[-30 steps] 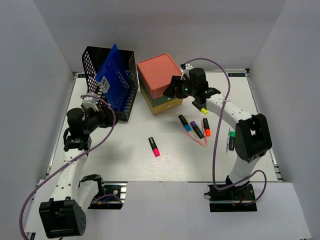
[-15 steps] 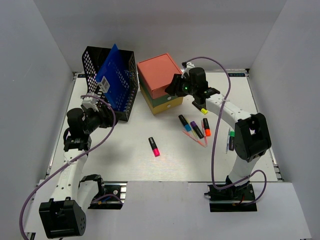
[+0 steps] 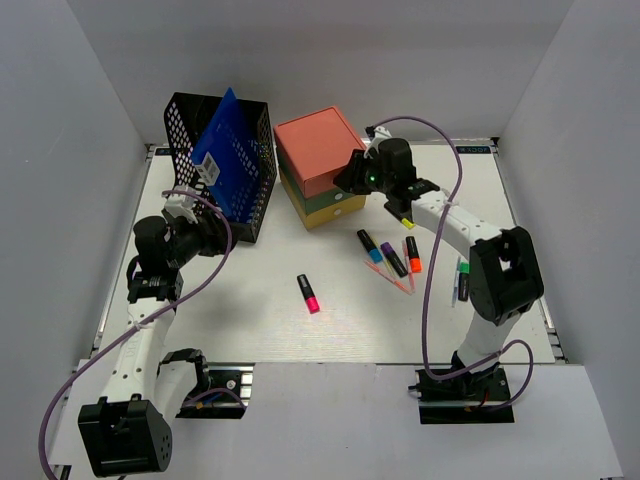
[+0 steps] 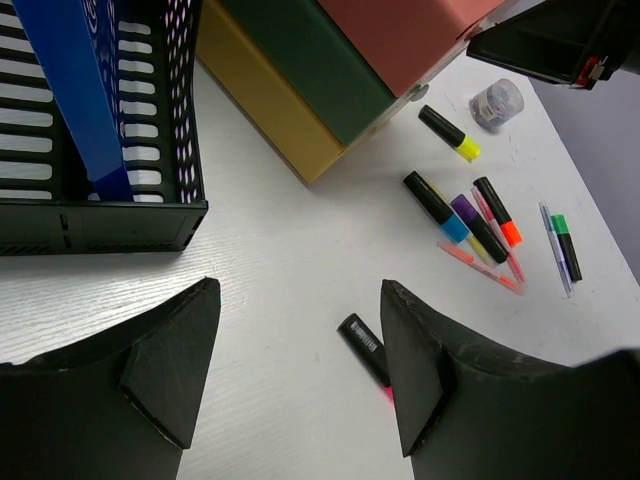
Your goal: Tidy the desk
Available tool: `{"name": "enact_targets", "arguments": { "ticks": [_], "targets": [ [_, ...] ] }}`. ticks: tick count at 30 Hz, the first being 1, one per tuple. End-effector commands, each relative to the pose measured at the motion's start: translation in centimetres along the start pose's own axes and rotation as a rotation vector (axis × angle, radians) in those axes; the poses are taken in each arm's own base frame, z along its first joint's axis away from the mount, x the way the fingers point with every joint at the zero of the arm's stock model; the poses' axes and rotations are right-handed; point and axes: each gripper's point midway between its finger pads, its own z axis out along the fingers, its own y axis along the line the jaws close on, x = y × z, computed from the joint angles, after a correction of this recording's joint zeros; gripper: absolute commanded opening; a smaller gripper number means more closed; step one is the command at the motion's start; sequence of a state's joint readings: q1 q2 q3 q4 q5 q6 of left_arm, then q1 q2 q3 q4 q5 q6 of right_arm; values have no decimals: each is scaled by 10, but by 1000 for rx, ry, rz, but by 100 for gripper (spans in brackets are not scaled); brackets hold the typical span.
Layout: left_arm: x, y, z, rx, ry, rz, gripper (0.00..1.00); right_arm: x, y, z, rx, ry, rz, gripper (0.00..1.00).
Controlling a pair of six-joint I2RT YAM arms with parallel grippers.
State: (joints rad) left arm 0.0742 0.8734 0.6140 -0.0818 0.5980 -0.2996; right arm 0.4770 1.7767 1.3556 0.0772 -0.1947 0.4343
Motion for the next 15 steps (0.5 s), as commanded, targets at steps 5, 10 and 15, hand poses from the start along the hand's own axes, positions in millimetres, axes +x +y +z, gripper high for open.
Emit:
{"name": "enact_targets", "arguments": {
  "ticks": [5, 10, 15],
  "targets": [
    [1, -7, -2, 37, -4, 23, 75, -11, 1, -26, 4, -80, -31, 26],
    [0, -10, -2, 51, -6, 26, 75, 5, -1, -45, 11, -78, -41, 26],
    [2, -15, -2, 71, -5, 32, 75, 10, -4, -62, 22, -94, -66, 30]
  ]
}}
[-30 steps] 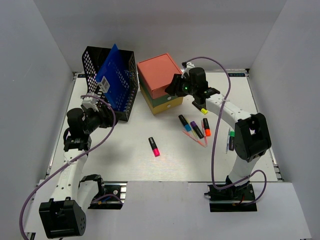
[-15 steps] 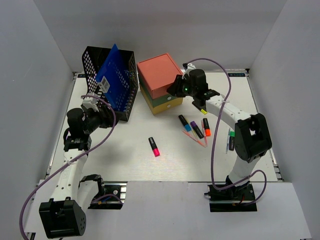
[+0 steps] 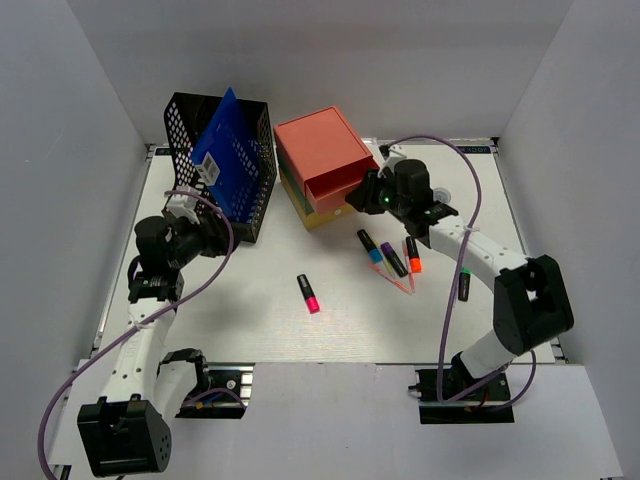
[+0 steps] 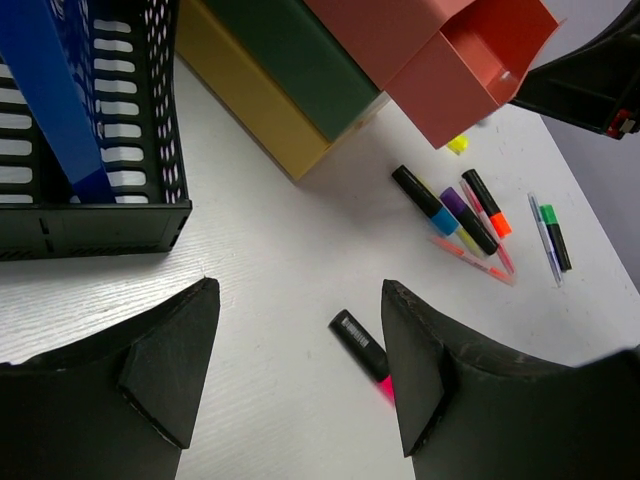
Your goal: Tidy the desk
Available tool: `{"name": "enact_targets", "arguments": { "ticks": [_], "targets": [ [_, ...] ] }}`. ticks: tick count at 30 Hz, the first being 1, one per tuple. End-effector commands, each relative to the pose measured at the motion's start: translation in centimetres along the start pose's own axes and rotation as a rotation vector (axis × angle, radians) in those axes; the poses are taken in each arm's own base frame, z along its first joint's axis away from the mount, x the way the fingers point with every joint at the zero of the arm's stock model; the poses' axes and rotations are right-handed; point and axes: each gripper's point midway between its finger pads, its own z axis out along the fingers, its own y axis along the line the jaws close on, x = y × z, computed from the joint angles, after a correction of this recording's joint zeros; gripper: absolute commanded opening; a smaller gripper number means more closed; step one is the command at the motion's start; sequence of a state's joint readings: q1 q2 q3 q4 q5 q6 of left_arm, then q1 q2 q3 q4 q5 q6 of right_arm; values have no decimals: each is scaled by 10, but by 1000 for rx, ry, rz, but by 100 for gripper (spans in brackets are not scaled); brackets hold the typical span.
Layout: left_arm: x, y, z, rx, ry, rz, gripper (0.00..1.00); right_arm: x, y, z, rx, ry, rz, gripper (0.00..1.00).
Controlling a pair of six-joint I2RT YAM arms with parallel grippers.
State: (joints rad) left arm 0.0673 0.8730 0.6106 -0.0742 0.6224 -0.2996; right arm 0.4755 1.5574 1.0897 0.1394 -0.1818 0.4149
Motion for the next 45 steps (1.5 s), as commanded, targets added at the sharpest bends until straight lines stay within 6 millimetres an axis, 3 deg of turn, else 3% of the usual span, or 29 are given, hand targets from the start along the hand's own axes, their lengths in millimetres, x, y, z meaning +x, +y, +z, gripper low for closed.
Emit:
{"name": "enact_targets", "arguments": {
  "ticks": [1, 7, 8, 9, 11, 15, 18, 21, 25, 27, 30, 32, 33, 35, 37, 38, 40, 41, 43, 44, 45],
  "targets": [
    [-2, -9, -2, 43, -15, 29, 75, -20, 0, -16, 12, -83, -50, 31],
    [1, -10, -2, 48, -9, 25, 75, -10, -3, -25, 12, -68, -53, 36],
    [0, -11, -2, 53, -10, 26, 75, -9, -3, -26, 11, -64, -57, 39],
    [0, -11, -2, 56, -10, 27, 76, -8, -4, -26, 11, -61, -60, 55],
    [-1, -14, -1, 73, -20, 33, 76, -6, -2, -27, -8, -42, -71, 73],
    [1, -22, 0, 115, -25, 31, 76, -3, 0, -32, -31, -18, -101, 84],
    [11, -35, 6, 175, 12, 11, 74, 3, 4, -48, -55, 7, -149, 85],
    [19, -50, 11, 236, 35, -20, 70, 11, 9, -64, -104, 42, -218, 84],
    [29, -65, 19, 256, 89, -60, 67, 42, 15, -91, -193, 140, -336, 82],
    [38, -76, 20, 262, 134, -84, 65, 47, 18, -104, -221, 141, -377, 77],
    [53, -90, 24, 254, 185, -131, 63, 55, 16, -118, -228, 126, -395, 52],
    [74, -91, 26, 210, 243, -185, 61, 63, 10, -123, -224, 115, -387, 40],
    [91, -99, 25, 206, 293, -192, 60, 58, 12, -129, -235, 78, -400, 32],
    [116, -101, 28, 149, 363, -200, 60, 58, 7, -134, -228, 57, -390, 29],
    [126, -103, 30, 106, 394, -211, 60, 54, 6, -138, -218, 51, -383, 37],
    [134, -94, 34, 33, 410, -208, 62, 50, 1, -140, -204, 46, -363, 49],
    [137, -102, 38, -8, 423, -207, 68, 51, 0, -141, -209, 51, -345, 68],
    [145, -91, 41, -89, 440, -199, 68, 49, -4, -142, -196, 52, -328, 81],
    [147, -97, 46, -134, 448, -210, 71, 49, -7, -143, -185, 55, -319, 85],
    [159, -82, 50, -231, 471, -199, 71, 47, -12, -145, -169, 52, -311, 86],
    [166, -87, 51, -240, 499, -202, 72, 47, -11, -146, -167, 55, -286, 86]
  ]
}}
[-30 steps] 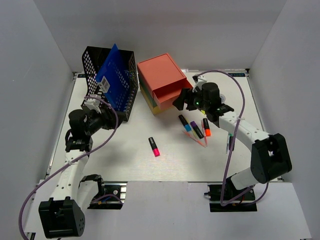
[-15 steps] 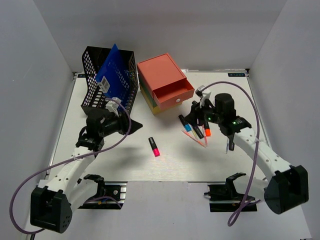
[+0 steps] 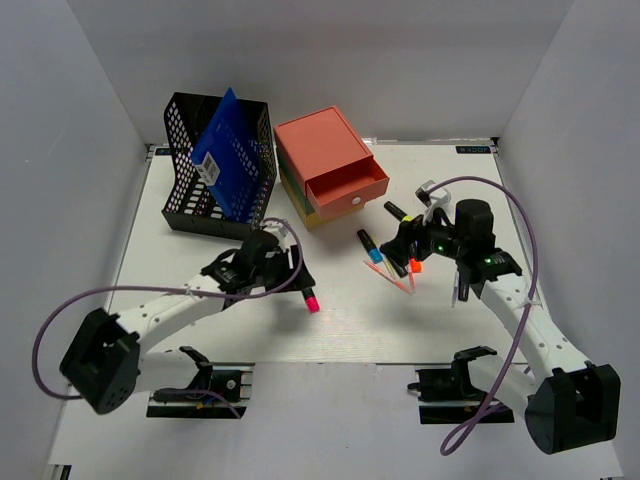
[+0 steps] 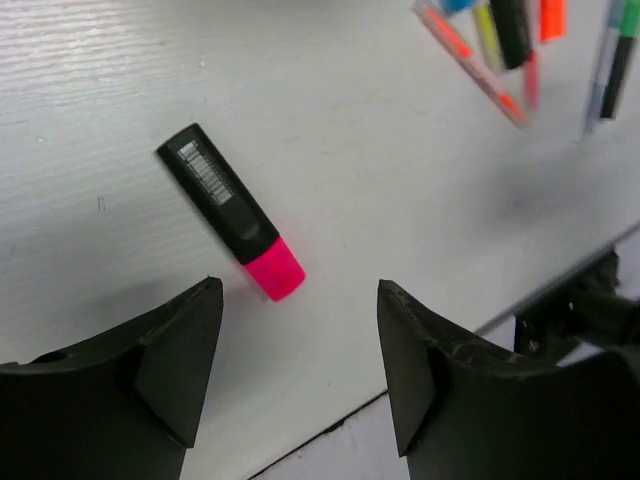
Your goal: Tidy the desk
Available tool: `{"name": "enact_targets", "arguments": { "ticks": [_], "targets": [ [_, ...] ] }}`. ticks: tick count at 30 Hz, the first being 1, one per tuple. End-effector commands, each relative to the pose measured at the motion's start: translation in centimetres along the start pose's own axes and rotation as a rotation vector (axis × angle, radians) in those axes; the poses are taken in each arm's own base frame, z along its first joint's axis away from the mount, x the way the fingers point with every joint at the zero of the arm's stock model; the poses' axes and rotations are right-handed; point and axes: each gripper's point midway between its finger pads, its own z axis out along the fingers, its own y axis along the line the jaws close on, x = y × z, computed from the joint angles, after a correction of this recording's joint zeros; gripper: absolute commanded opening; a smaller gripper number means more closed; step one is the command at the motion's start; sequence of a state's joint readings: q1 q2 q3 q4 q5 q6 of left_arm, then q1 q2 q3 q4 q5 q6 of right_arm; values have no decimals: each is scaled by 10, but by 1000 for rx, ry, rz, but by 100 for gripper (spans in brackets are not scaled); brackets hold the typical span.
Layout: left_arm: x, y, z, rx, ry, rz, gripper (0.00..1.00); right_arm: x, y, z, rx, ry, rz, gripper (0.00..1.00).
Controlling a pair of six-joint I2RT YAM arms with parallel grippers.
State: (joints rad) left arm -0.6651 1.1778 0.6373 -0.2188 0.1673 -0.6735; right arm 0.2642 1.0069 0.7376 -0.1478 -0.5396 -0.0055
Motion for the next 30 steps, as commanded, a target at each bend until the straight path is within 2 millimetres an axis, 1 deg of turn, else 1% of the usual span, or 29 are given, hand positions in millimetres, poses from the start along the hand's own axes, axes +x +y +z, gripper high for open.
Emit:
{"name": "enact_targets", "arguments": {
  "ticks": [1, 2, 3, 4, 5, 6, 7, 8, 9, 11, 12, 14, 15, 20, 22, 25, 26, 29, 30],
  "targets": [
    [-16, 6, 10, -170, -52, -55, 73, -12, 2, -7, -7, -30, 18, 86],
    [-11, 14, 18, -227, -29, -60, 73, -13, 2, -9, -9, -36, 23, 86],
    [-8, 13, 22, -252, -15, -76, 74, -13, 1, -11, -9, -39, 32, 86],
    [-14, 2, 26, -257, -19, -67, 74, -14, 0, -12, -6, -43, 36, 86],
    [-12, 12, 25, -349, -13, -87, 75, -14, 1, -13, -9, -46, 38, 86],
    [-3, 23, 33, -423, 27, -88, 76, -14, -1, -14, -2, -48, 43, 86],
    [-4, 18, 31, -466, 42, -80, 76, -15, -1, -15, -1, -51, 42, 86],
    [-5, 21, 33, -514, 32, -88, 77, -16, -3, -16, 6, -56, 41, 86],
    [1, 26, 38, -549, 54, -83, 77, -16, -4, -17, 11, -58, 44, 86],
    [1, 20, 41, -561, 43, -73, 77, -19, -2, -20, 6, -67, 45, 86],
    [-1, 24, 42, -582, 27, -72, 78, -19, -3, -21, 10, -72, 45, 86],
    [2, 23, 42, -603, 17, -79, 78, -21, -4, -23, 11, -79, 47, 86],
    [2, 25, 43, -621, 19, -78, 78, -21, -4, -24, 13, -80, 50, 86],
    [23, 40, 49, -722, 72, -79, 76, -21, -6, -25, 15, -84, 61, 86],
    [29, 38, 55, -703, 74, -78, 75, -21, -8, -25, 19, -85, 64, 86],
    [33, 41, 63, -697, 68, -99, 74, -20, -10, -26, 24, -85, 71, 86],
    [37, 44, 64, -702, 76, -101, 73, -20, -10, -26, 22, -85, 72, 86],
    [40, 46, 67, -701, 75, -117, 68, -21, -12, -27, 27, -89, 77, 86],
    [43, 49, 66, -704, 76, -119, 62, -20, -12, -27, 25, -88, 80, 86]
  ]
}}
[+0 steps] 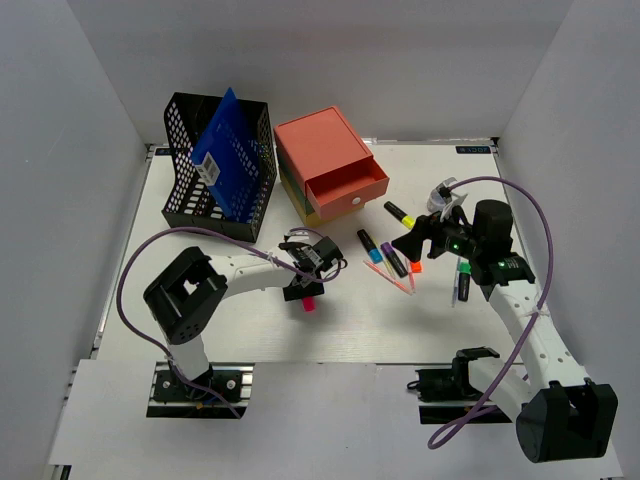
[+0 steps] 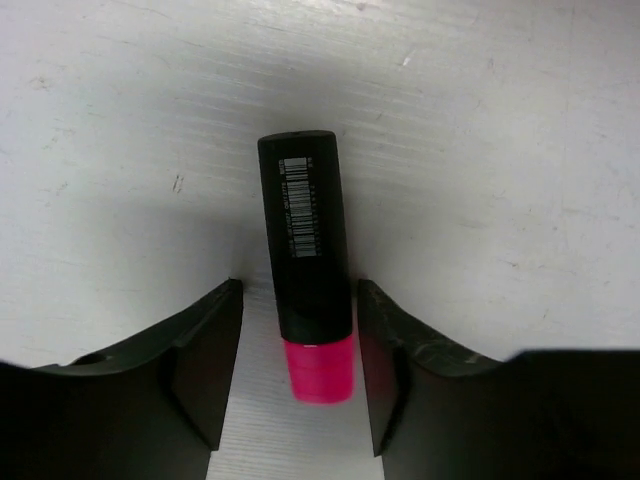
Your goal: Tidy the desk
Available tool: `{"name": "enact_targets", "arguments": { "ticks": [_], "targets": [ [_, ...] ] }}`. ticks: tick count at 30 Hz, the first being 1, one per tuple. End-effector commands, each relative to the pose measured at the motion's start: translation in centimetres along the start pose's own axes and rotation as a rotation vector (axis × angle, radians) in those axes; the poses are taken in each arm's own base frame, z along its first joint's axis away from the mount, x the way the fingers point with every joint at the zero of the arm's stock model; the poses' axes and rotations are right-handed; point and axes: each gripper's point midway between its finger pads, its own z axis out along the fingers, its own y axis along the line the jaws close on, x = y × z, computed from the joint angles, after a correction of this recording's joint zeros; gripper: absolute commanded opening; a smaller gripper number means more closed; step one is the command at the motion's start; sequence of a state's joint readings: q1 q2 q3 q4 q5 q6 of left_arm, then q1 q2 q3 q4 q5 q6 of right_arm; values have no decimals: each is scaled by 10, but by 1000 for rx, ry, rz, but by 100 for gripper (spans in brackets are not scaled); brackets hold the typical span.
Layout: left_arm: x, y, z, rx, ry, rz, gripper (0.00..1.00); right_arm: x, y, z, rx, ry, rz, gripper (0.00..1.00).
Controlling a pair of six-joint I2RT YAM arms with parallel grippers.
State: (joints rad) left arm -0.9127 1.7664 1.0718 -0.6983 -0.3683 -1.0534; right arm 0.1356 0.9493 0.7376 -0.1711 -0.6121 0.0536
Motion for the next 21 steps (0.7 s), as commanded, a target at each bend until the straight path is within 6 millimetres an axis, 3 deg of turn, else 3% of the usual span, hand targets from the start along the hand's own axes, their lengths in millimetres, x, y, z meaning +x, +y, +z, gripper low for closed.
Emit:
{"name": "enact_targets", "arguments": {
  "ticks": [1, 3, 4, 6, 7, 9, 11, 12, 14, 17, 18, 20, 21],
  "targets": [
    [5, 0, 6, 7, -8, -46, 58, -8, 4, -3, -19, -25, -5, 86],
    [9, 6, 8, 0, -4, -48, 48, -9, 2, -4, -15, -30, -1, 86],
    [12, 9, 9, -6, 3, -50, 38, -9, 3, -3, -18, -28, 0, 86],
    [19, 18, 12, -18, 14, -50, 33, -9, 1, -4, -15, -31, 6, 86],
    [21, 20, 12, -20, 17, -52, 24, -10, 0, -5, -14, -34, 6, 86],
    [23, 25, 10, -13, 17, -54, 18, -10, 0, -5, -16, -34, 7, 86],
    [23, 30, 5, -7, 8, -32, 5, -10, -1, -6, -16, -36, 10, 85],
    [16, 27, -5, 29, -10, -17, 0, -9, -1, -6, -19, -35, 8, 86],
    [3, 30, -22, 47, -44, 68, 0, -10, 1, -7, -27, -37, 0, 85],
    [-32, 24, -69, 171, -181, 175, 0, -10, 2, -8, -40, -41, -6, 84],
    [-49, 24, -99, 252, -266, 229, 0, -10, 3, -9, -46, -40, -8, 83],
    [-72, 16, -134, 368, -398, 270, 0, -10, 5, -10, -65, -41, -17, 76],
    [-83, 17, -150, 396, -470, 341, 0, -9, 8, -10, -80, -38, -24, 67]
  ]
}}
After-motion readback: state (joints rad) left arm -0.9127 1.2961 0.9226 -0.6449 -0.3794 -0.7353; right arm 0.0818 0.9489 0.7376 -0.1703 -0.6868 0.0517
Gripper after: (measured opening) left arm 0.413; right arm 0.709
